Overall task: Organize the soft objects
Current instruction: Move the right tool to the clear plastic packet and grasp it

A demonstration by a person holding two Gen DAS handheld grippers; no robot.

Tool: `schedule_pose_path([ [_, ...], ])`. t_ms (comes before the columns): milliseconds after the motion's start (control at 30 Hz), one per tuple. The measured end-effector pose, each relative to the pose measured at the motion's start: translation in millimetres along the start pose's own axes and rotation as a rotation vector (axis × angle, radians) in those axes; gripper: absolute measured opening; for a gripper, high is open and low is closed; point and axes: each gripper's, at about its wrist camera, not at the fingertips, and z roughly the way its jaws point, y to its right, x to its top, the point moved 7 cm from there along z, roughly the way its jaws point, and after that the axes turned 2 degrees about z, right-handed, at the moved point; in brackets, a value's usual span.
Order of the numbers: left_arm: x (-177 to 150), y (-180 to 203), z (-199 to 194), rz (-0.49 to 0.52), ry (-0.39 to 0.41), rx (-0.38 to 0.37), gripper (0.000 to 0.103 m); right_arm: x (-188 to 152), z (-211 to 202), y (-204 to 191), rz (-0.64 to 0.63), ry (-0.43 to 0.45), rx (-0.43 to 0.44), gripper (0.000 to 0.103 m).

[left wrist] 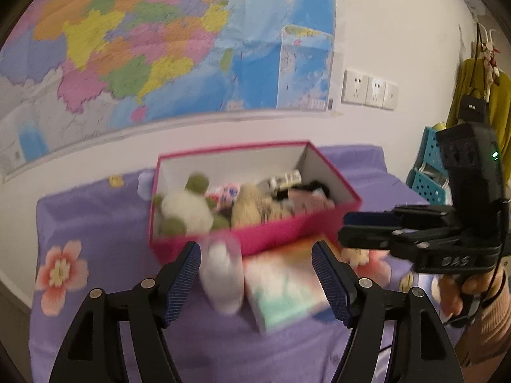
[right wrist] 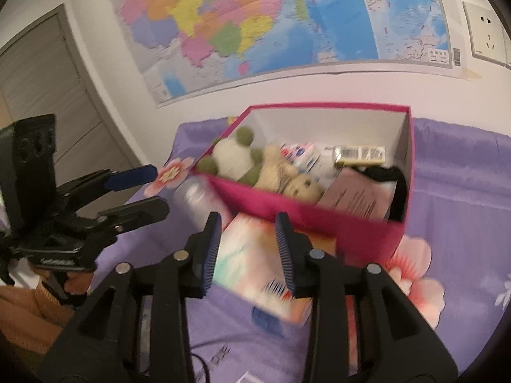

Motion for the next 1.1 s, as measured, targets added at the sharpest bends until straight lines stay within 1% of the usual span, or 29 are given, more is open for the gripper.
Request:
schedule_pose_path([
  [167, -41.6, -2.9, -7.8, -0.045, -0.056, 0.029, 0.074, -31.5, -4.6, -17.0, -0.025, -0.061, 0.042, 0.041],
  [267, -73.4, -7.5, -9.9, -0.083, -0.116, 0.021, 0.074, -55.2, 0.1, -26.2, -0.042, -0.117, 0.065, 0.041],
  [400, -116.8, -12.0, -14.7, -0.135, -0.203, -0.017, 0.074, -87.6, 14.3, -36.4, -0.056, -0.213, 0.091, 0.041],
  [467, -138.0, -12.5, -18.8, -0.171, -0.246, -0.05, 0.073, -102.0, 22.3, -42.7, -0.064, -0.261, 0.108, 0.041],
  [567, -161.1, -11.2, -28.1, -0.209, -0.281, -0.088, 0.072, -119.2, 33.3, -52.7, -0.077, -0.318, 0.135, 0.041],
  [700, -180.3, -7.6, -41.3, -0.256, -0.307, -0.152, 0.072, -133.6, 48.1, -65.5, -0.093, -0.373, 0.167, 0.041],
  [800, -193.3, -0.4, -43.8, -0.276, -0.346, -0.195, 0.071, -138.7, 61.4, -70.4, -0.083, -0.397, 0.182, 0.041],
  [833, -196.1, 2.9, -42.8, -0.278, -0.362, -0.202, 0.066, -139.1, 66.2, -70.7, -0.075, -0.402, 0.183, 0.041],
  [867, -198.6, 4.1, -44.1, -0.272, -0.363, -0.199, 0.066, -139.9, 70.3, -70.7, -0.069, -0.405, 0.184, 0.041],
  [900, -198.8, 6.1, -45.6, -0.263, -0.361, -0.201, 0.066, -139.8, 71.4, -73.1, -0.066, -0.396, 0.187, 0.042],
  [967, -198.4, 10.3, -46.5, -0.265, -0.364, -0.225, 0.061, -138.2, 73.8, -74.6, -0.061, -0.391, 0.193, 0.042],
  [1067, -195.6, 16.4, -43.8, -0.266, -0.36, -0.248, 0.061, -139.4, 76.4, -78.8, -0.058, -0.389, 0.207, 0.042],
  [1100, -193.8, 17.6, -42.1, -0.271, -0.356, -0.251, 0.061, -140.0, 76.6, -80.1, -0.062, -0.384, 0.208, 0.045],
])
